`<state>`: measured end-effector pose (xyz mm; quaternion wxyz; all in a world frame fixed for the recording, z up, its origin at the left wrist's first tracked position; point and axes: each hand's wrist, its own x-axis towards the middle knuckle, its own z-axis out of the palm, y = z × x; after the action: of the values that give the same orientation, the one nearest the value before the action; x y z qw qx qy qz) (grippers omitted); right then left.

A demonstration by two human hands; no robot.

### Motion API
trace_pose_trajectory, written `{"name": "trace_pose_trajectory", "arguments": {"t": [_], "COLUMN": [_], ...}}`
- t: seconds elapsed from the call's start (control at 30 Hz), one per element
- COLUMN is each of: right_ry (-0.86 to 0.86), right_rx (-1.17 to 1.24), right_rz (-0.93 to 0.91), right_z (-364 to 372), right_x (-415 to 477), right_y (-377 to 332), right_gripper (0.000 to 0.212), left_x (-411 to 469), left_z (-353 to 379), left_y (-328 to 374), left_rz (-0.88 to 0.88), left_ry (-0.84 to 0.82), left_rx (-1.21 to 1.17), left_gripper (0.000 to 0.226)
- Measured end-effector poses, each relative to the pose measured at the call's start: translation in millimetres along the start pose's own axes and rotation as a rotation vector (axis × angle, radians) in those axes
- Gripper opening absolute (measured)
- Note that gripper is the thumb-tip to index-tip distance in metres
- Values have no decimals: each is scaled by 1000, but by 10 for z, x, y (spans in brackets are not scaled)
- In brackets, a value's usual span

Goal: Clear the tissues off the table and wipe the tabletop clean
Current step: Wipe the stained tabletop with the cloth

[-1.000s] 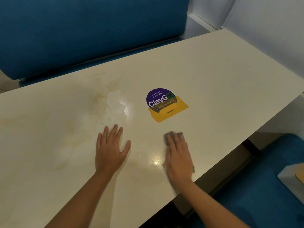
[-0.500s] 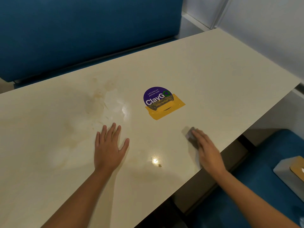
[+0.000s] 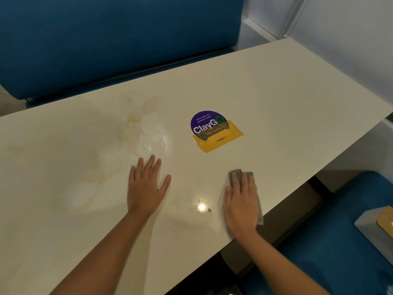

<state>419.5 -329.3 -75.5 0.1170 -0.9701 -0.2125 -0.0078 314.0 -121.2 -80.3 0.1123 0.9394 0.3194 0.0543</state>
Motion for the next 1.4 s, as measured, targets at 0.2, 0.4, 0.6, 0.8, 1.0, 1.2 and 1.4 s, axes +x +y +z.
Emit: {"name": "trace_pose_trajectory", "arguments": {"t": [0.2, 0.4, 0.6, 0.8, 1.0, 1.2, 1.4], "right_ry": [-120, -297, -84, -144, -256, -163, -138], "right_rx": [6, 70, 105, 206, 159, 166, 207], "right_rz": [-311, -780, -264, -360, -876, -535, -426], "right_z": [111, -136, 38, 166, -15, -10, 91], "right_x": [-276, -126, 126, -290, -270, -10, -440], "right_y": [-329, 194, -180, -894, -385, -245, -599], "right_gripper": [49, 52, 53, 50, 44, 48, 43], "left_x": [-167, -494, -665, -650, -653, -651, -653], "left_z": [-121, -240, -257, -236, -221, -225, -221], "left_y": [-123, -587, -879, -900, -910, -916, -911], "left_rz": [55, -54, -94, -78, -88, -97, -105], "left_ry": [-34, 34, 60, 79, 73, 66, 61], "left_rx": [-54, 17, 40, 51, 28, 26, 23], "left_gripper": [69, 63, 73, 71, 73, 74, 76]}}
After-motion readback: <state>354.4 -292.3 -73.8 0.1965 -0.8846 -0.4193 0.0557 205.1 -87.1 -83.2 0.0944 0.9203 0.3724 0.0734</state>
